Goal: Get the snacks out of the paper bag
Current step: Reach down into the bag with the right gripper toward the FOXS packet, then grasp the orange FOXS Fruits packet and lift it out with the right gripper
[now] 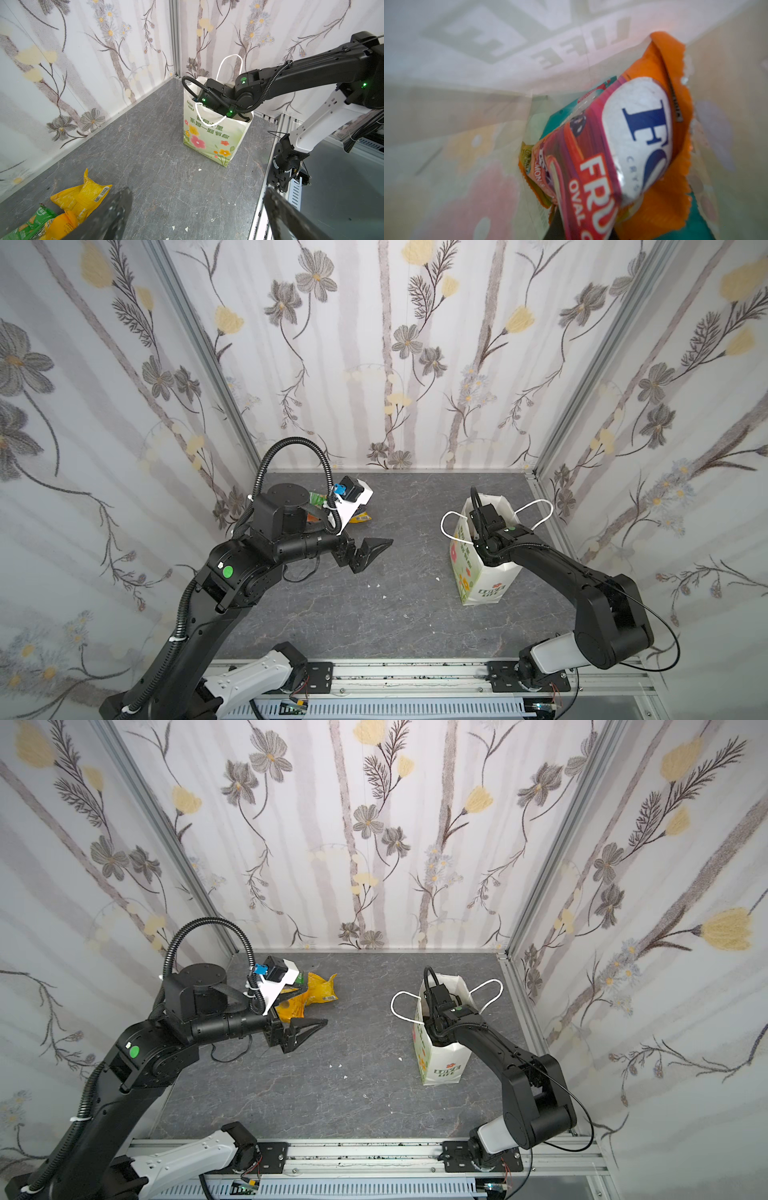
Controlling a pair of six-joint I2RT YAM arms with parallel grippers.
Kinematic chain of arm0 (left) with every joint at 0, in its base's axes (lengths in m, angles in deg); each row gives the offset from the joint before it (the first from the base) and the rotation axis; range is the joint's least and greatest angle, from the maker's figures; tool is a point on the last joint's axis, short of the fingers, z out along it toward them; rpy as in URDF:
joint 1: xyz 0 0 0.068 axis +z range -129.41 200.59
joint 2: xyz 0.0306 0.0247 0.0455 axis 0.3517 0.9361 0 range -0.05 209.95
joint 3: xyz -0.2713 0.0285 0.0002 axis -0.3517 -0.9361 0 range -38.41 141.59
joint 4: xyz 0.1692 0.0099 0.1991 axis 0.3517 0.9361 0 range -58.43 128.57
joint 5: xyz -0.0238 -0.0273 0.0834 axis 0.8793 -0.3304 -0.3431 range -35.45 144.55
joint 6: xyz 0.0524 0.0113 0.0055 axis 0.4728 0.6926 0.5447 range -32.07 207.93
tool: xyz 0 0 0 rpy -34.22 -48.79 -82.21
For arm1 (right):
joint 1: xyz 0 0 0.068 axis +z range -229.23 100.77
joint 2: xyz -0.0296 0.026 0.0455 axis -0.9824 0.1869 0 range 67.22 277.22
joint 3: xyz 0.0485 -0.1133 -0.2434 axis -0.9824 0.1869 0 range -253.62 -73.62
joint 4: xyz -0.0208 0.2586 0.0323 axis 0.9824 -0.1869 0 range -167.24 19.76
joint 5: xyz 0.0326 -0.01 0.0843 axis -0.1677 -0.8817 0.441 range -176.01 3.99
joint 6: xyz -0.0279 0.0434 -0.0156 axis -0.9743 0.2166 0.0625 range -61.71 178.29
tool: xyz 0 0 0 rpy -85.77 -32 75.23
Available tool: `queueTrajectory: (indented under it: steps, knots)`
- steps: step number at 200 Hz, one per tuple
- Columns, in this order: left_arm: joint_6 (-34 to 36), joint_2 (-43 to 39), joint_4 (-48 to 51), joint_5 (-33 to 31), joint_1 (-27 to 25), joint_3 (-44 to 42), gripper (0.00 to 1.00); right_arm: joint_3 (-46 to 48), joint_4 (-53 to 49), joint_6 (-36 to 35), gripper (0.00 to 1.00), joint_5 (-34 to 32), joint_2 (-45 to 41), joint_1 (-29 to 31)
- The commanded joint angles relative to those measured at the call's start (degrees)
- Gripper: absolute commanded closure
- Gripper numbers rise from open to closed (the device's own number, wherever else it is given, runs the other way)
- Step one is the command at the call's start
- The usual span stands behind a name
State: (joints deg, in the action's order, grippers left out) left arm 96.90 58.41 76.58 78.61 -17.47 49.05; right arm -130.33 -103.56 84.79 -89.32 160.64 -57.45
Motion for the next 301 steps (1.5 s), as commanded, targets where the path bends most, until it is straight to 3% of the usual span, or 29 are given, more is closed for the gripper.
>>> queueTrajectory:
  steps: [1, 152, 301]
  knots:
    - [0.28, -0.01, -0.36, -0.05, 0.01, -0.01, 0.00, -1.24, -1.30, 0.26, 0.95, 0.42, -1.34, -0.01]
    - [-0.16, -0.18, -0.59, -0.57, -0.08, 0.08, 0.00, -8.73, -7.76, 0.35, 1.00, -1.08, -9.83, 0.00]
    - [-3.28, -0.36, -2.59, -0.85, -0.28, 0.39, 0.00, -22.67, -13.86, 1.44, 1.00, -3.19, -18.30, 0.71]
